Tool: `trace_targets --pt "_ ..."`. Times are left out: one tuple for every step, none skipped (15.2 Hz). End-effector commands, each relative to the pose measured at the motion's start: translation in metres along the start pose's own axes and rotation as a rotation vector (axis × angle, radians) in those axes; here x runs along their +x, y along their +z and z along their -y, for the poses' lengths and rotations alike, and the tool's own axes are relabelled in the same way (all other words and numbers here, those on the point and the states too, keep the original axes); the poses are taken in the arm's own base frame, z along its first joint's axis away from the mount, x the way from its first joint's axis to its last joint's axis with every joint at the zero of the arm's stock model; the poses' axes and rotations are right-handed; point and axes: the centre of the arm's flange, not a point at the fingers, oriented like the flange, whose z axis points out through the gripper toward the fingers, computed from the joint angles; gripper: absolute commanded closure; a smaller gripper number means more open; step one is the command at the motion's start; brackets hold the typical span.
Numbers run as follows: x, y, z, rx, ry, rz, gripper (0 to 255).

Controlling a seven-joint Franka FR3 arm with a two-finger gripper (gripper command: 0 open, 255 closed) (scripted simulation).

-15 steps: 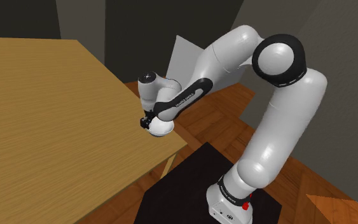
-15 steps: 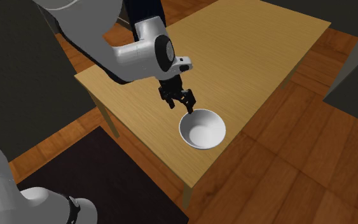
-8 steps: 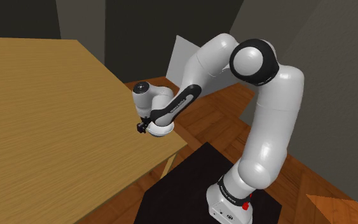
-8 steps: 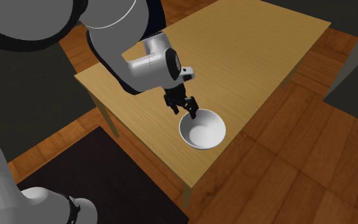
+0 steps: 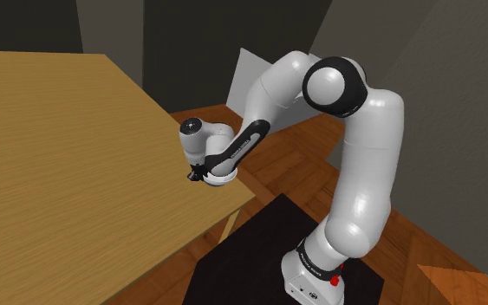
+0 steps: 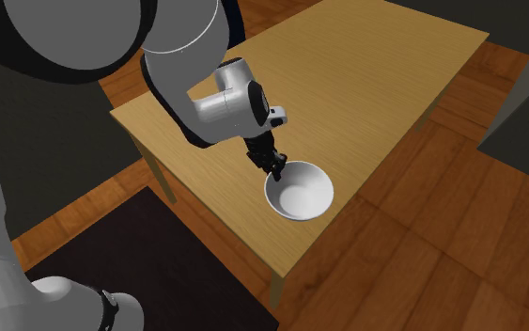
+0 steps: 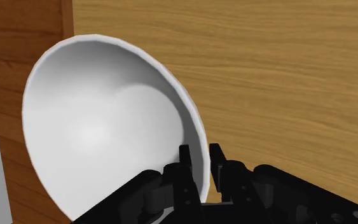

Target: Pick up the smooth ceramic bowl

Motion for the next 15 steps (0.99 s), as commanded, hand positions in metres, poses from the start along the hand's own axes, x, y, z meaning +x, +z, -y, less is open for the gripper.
trace_targets --pt "0.0 0.0 0.0 0.0 0.0 0.0 255" --pt "0.0 0.0 0.0 0.0 0.0 0.0 255" --pt "0.0 0.0 0.0 0.0 0.0 0.0 255" --pt "0.0 0.0 0.0 0.0 0.0 0.0 255" --pt "0.0 0.0 0.0 0.0 0.0 0.0 255" --pt "0.0 0.0 0.0 0.0 0.0 0.0 255" --pt "-0.001 0.0 0.0 0.0 0.0 0.0 255" --pt "-0.001 -0.005 -0.002 0.0 0.0 0.0 255" --pt "-0.001 -0.01 -0.004 0.0 0.0 0.0 255" --pt "-0.001 -0.014 -0.006 0.0 0.0 0.0 255" --pt "-0.001 -0.019 -0.008 0.0 0.0 0.0 255" --pt "-0.001 -0.024 -0.011 0.0 0.0 0.0 255" --pt "-0.001 -0.029 -0.013 0.0 0.0 0.0 255" --pt "-0.001 -0.034 -0.015 0.0 0.0 0.0 255" --pt "-0.001 -0.039 -0.017 0.0 0.0 0.0 255"
